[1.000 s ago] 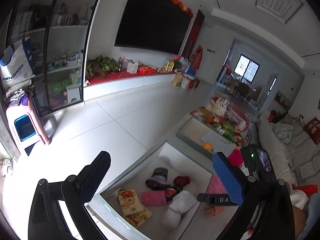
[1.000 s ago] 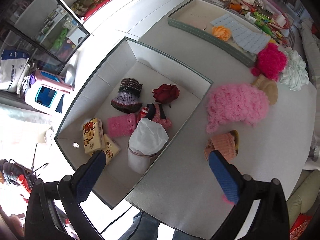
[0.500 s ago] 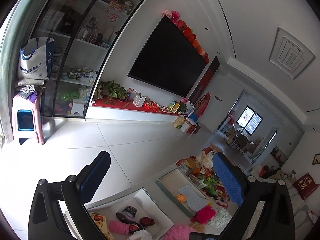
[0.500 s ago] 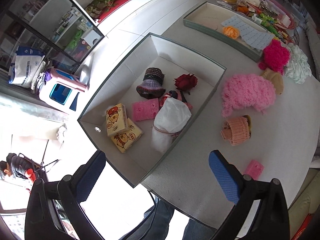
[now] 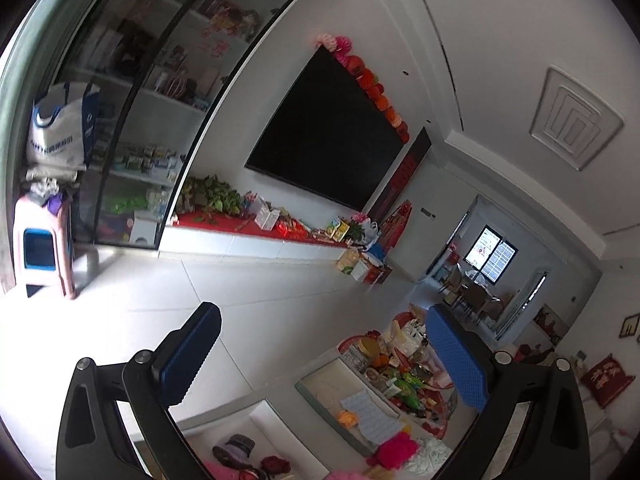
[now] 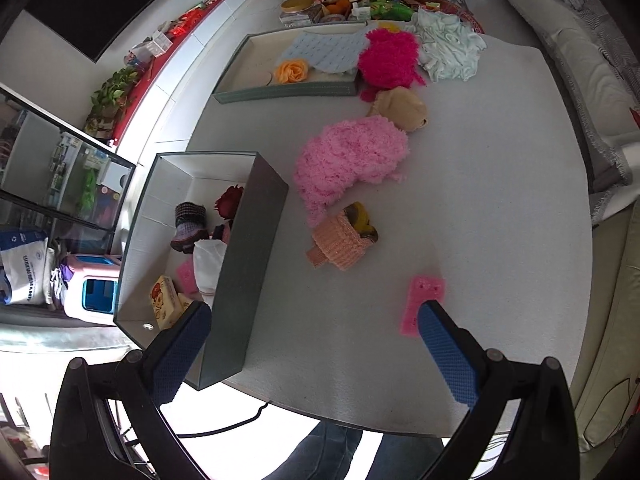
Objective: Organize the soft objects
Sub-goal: 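Move both tools back toward the peach mitten and pink sponge on the table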
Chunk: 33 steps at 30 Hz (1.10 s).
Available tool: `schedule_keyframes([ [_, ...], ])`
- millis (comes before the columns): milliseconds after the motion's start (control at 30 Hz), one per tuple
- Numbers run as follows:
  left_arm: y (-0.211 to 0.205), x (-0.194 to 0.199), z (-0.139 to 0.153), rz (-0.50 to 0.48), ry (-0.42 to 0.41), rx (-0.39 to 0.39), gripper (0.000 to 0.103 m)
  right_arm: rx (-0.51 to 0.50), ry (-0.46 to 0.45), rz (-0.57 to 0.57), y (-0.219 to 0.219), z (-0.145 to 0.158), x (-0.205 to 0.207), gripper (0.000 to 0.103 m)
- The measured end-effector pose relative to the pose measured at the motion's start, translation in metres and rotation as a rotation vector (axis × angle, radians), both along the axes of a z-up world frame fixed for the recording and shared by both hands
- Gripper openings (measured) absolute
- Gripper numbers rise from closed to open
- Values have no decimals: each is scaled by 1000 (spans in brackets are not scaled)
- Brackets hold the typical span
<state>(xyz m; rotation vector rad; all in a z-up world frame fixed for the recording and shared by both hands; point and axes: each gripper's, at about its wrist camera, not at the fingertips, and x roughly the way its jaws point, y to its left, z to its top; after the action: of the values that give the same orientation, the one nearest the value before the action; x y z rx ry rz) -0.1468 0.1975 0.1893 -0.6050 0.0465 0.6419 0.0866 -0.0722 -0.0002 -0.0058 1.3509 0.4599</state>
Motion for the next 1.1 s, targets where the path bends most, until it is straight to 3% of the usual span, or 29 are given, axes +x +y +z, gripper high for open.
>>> schedule_keyframes([
  [67,-25,14,16,-25,14,105,103,20,-3,15,13,6,-1,103],
  [133,-48,27,26,-11,38,143,103,57,3,27,28,12,1,103],
  [233,-67,45,31,28,79,101,103,98,-8,47,51,22,1,103],
  [300,-71,55,31,20,103,71,103,75,-19,77,64,24,-3,103],
  [400,-70,70,29,-39,163,45,103,52,-23,95,61,15,-8,103],
  [467,-71,78,21,-106,218,63,103,35,2,58,36,-1,-1,103],
  [533,-71,88,0,-167,331,92,103,-17,34,-4,-3,-24,10,103],
  [633,-77,109,-48,-300,564,84,103,-140,113,-125,-77,-65,21,103],
  [700,-90,121,-87,-419,671,18,103,-200,181,-208,-124,-91,21,103],
  [833,-135,147,-171,-632,854,-210,103,-257,285,-332,-191,-126,12,103],
  [933,-162,167,-219,-635,940,-328,103,-256,327,-314,-207,-139,6,103],
  [1100,-187,208,-278,-513,1006,-414,103,-279,299,-146,-198,-147,11,103],
])
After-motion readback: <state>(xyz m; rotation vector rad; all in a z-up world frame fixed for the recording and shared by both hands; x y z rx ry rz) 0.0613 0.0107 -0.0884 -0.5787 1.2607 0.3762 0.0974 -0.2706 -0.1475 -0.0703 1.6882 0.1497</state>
